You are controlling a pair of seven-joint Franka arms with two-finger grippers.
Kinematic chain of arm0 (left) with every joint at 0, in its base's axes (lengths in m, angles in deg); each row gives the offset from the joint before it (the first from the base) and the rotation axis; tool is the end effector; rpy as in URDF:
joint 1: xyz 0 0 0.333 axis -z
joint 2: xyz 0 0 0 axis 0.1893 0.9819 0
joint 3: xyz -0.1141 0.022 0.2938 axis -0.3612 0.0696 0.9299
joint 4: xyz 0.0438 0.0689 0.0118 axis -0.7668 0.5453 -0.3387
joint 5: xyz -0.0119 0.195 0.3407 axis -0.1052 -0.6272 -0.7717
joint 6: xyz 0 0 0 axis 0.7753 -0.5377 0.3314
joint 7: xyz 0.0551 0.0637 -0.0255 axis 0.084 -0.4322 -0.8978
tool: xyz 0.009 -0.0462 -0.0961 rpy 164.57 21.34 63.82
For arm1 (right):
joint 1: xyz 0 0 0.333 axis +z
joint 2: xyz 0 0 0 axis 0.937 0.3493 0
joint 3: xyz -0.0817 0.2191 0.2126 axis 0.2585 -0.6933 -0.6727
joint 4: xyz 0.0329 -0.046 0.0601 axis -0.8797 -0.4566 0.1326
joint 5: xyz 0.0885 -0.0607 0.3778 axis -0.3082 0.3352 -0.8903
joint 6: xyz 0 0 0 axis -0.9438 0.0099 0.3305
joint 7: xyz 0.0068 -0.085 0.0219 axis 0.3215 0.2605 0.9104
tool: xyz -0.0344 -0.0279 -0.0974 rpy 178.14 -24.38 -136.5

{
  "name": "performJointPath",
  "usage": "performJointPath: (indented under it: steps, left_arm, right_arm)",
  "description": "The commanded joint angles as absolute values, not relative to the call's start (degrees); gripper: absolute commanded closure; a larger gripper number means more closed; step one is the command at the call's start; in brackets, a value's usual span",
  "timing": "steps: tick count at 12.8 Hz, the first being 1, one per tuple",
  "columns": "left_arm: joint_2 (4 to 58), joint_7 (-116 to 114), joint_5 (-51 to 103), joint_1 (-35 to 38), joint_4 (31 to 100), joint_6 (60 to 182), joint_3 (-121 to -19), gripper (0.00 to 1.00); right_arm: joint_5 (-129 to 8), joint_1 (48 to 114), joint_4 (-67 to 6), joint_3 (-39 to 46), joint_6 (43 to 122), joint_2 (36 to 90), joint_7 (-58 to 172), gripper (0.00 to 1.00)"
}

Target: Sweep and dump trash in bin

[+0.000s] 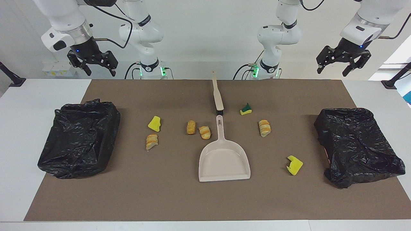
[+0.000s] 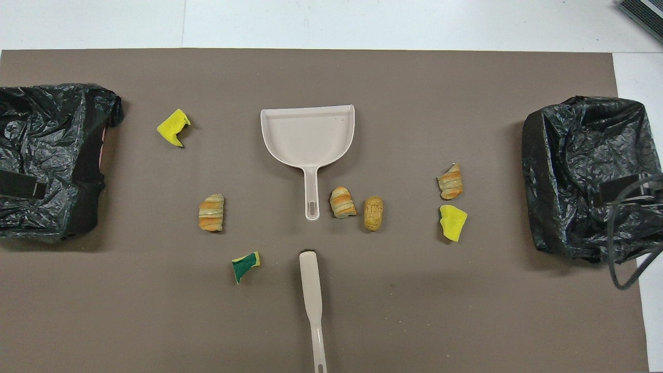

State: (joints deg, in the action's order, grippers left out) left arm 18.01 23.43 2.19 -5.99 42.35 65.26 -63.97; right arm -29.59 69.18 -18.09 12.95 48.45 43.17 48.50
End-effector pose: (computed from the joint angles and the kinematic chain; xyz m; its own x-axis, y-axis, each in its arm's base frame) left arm 0.5203 -0.0187 0.6787 0.9819 -0.1894 0.0049 -0.1894 -0.9815 0.0273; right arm 0.5162 -0.0281 0.6454 0.9961 -0.0591 -0.0651 -0.0594 -0.9982 -0.0030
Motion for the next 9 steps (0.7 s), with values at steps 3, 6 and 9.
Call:
performJointPath:
  steps: [3, 6, 9]
  left_arm:
    - [16.7, 23.4, 1.3, -5.4, 44.0, 65.2, -64.0, 0.0]
    - [16.7, 22.4, 1.3, -5.1, 44.0, 65.0, -64.6, 0.0]
    - [16.4, 21.2, 1.4, -4.9, 44.3, 65.0, -65.9, 0.0]
  right_arm:
    - [-29.8, 68.9, -19.5, 12.3, 49.6, 42.0, 50.0, 0.0]
    - [-29.8, 68.9, -19.6, 12.3, 49.6, 42.0, 50.0, 0.0]
    - [-29.8, 68.9, -19.7, 12.3, 49.6, 41.9, 50.0, 0.0]
